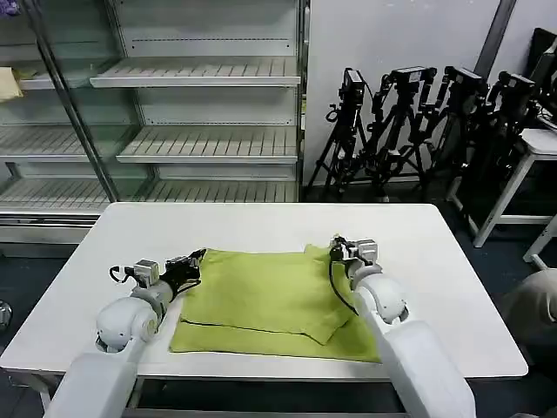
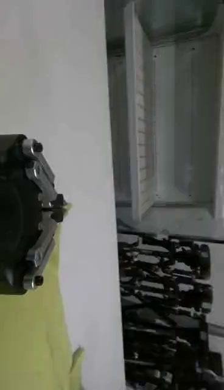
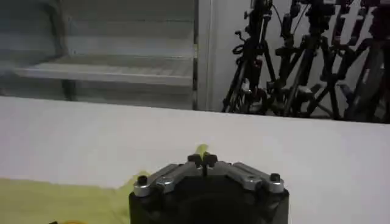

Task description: Fold and organize the clothes.

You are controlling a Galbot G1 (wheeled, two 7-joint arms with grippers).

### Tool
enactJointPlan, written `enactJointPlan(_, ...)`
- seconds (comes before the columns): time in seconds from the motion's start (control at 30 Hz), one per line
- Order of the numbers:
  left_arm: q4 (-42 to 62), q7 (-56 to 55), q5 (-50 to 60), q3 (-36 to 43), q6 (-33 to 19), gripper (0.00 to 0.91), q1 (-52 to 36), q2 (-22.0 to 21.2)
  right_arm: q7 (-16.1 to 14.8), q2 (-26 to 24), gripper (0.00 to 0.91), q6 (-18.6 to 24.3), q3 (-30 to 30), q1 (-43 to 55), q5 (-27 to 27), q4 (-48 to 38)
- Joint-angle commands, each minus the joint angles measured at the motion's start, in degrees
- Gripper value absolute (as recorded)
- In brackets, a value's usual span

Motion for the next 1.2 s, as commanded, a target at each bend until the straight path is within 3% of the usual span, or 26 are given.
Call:
enactJointPlan(0.03,-5.4,-0.3,-0.7,-2.9,-0.8,0.020,6.3,-0.8,0.0,-2.2,0.000,0.0,1.2,-6.5,0.3,8.5)
enactJointPlan(0.73,-11.2,0.5,-0.7,-8.7,-0.9,0.020,14.1,-0.8,-0.4,-4.4,0.000,0.7,3.2,-14.2,0.1,14.0)
enactJointPlan(1.2,-13.9,1.5,0.4,-8.3,-1.5,0.020,19.5,-0.5,-0.9,-5.7,0.000,1.0,4.4,-19.6,-0.6,18.8)
